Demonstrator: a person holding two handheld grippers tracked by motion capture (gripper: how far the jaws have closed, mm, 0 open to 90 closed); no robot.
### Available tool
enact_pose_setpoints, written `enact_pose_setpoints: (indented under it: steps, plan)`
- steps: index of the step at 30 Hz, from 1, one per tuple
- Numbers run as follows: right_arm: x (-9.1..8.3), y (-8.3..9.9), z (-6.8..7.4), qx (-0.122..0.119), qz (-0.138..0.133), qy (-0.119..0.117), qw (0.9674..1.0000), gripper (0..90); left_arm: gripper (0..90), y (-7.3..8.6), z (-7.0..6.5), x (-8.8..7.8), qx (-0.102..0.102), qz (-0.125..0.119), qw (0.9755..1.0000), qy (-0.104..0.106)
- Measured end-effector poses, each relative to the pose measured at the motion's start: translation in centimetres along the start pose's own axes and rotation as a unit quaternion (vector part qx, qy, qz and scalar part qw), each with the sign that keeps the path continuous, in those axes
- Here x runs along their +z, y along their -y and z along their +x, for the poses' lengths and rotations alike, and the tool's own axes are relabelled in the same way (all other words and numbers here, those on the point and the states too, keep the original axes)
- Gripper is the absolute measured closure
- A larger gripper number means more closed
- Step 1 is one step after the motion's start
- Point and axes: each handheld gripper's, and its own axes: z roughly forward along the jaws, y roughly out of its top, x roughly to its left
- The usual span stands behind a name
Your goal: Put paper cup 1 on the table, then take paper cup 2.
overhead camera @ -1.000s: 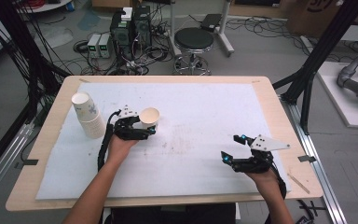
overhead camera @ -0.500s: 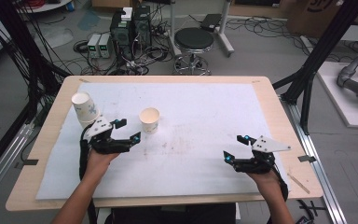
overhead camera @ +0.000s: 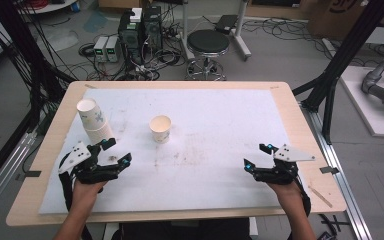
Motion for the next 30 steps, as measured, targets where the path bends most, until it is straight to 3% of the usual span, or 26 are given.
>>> enact_pose_setpoints:
  steps: [9, 20, 30]
  plan:
    - [0.7, -0.5, 0.2, -0.004, -0.004, 0.000, 1.0000, 19.4, 15.3, 0.1, 0.6, -1.1, 0.006, -0.004, 0.9997, -0.025]
    - [0.8, -0.6, 0.1, -0.004, -0.008, -0.004, 1.0000, 19.4, 15.3, 0.2, 0.9, -1.6, 0.003, -0.006, 0.9995, -0.032]
    - [0.8, -0.7, 0.2, -0.003, -0.009, -0.007, 0.9999, 19.4, 15.3, -0.3, 0.9, -2.2, 0.002, -0.020, 0.9984, -0.053]
